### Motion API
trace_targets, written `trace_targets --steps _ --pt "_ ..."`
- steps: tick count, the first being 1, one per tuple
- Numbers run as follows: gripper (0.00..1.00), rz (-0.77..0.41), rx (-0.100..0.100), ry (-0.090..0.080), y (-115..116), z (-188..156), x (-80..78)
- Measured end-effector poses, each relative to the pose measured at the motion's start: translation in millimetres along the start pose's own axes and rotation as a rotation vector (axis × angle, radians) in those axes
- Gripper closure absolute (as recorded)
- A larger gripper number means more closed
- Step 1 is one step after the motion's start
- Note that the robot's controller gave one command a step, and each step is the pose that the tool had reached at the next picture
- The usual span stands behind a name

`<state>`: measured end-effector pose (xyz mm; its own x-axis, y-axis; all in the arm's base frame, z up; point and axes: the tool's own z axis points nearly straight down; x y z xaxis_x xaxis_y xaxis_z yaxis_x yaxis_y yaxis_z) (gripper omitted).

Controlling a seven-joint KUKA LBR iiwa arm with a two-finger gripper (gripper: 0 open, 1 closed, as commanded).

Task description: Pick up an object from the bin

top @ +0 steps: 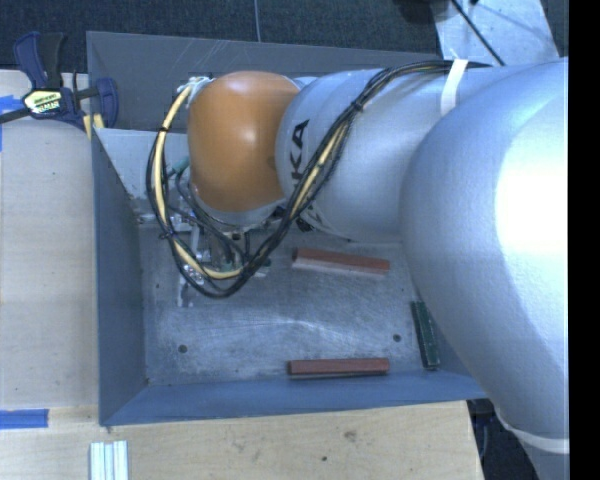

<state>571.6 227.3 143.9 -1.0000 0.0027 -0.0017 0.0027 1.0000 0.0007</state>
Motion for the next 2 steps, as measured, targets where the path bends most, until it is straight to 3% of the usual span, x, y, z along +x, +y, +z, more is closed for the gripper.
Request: trace_targets --steps 1,2 --pt "0.0 0.025 -0.001 0.001 -59.7 18.5 -28.0" --pt "0.0 -0.004 0.003 -0.003 -79.3 65.9 -10.6"
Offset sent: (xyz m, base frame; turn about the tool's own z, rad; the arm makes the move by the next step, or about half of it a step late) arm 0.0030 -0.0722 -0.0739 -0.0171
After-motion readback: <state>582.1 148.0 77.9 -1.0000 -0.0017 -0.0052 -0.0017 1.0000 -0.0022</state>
